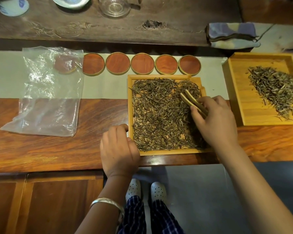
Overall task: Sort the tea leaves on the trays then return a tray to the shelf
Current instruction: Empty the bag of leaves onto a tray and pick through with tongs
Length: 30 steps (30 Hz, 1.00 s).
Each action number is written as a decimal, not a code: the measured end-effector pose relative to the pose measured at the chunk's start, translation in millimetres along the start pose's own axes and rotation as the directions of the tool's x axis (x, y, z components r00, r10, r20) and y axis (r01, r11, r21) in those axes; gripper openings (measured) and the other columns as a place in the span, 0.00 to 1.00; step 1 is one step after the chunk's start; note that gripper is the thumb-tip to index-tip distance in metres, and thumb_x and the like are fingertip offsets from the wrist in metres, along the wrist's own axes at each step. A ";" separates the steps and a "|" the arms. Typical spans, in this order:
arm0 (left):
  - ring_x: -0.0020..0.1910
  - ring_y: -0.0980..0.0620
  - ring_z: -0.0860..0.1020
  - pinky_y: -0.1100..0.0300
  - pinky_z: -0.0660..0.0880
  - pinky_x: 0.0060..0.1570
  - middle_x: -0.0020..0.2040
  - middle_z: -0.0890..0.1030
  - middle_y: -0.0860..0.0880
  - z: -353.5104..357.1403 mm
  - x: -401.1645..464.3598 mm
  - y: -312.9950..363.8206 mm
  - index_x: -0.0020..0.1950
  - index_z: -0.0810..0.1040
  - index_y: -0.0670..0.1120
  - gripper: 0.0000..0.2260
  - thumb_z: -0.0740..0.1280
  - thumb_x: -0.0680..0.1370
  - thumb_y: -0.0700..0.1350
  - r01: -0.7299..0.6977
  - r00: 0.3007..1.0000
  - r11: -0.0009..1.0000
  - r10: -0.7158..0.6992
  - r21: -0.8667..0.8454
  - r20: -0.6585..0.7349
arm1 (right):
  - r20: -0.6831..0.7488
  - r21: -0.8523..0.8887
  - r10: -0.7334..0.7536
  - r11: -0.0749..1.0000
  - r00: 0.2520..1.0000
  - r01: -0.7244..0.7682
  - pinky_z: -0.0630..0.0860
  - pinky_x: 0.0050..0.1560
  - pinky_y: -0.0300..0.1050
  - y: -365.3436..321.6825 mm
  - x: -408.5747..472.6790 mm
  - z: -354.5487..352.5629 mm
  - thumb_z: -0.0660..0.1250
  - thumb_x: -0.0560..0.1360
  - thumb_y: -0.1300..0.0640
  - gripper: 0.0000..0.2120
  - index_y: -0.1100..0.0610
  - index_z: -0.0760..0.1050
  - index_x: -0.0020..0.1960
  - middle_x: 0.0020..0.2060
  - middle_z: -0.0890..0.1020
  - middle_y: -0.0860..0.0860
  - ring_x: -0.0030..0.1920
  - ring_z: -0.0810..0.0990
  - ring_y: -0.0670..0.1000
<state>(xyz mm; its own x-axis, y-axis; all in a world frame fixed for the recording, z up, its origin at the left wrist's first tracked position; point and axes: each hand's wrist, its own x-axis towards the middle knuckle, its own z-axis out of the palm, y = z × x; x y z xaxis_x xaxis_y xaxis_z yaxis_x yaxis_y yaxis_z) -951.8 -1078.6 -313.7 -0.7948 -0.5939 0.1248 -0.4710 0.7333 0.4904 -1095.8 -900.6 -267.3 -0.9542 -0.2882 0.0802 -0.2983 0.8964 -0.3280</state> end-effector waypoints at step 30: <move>0.40 0.51 0.64 0.59 0.55 0.41 0.42 0.71 0.46 2.3 -0.6 -1.8 0.47 0.70 0.44 0.09 0.57 0.69 0.43 -0.010 1.000 1.000 0.010 -0.006 -0.007 | 0.059 0.063 -0.151 0.987 0.987 0.147 0.73 0.40 0.46 -50.0 21.1 3.9 0.64 0.77 0.48 0.14 0.55 0.77 0.58 0.49 0.73 0.54 0.46 0.75 0.54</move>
<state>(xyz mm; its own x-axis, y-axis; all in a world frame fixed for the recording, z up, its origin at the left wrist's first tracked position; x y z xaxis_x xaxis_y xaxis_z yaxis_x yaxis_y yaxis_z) -951.3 -1078.8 -316.6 -0.7968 -0.5888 0.1357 -0.4607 0.7373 0.4940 -1100.9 -952.8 -252.9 -0.8952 -0.4397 0.0727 -0.4335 0.8210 -0.3715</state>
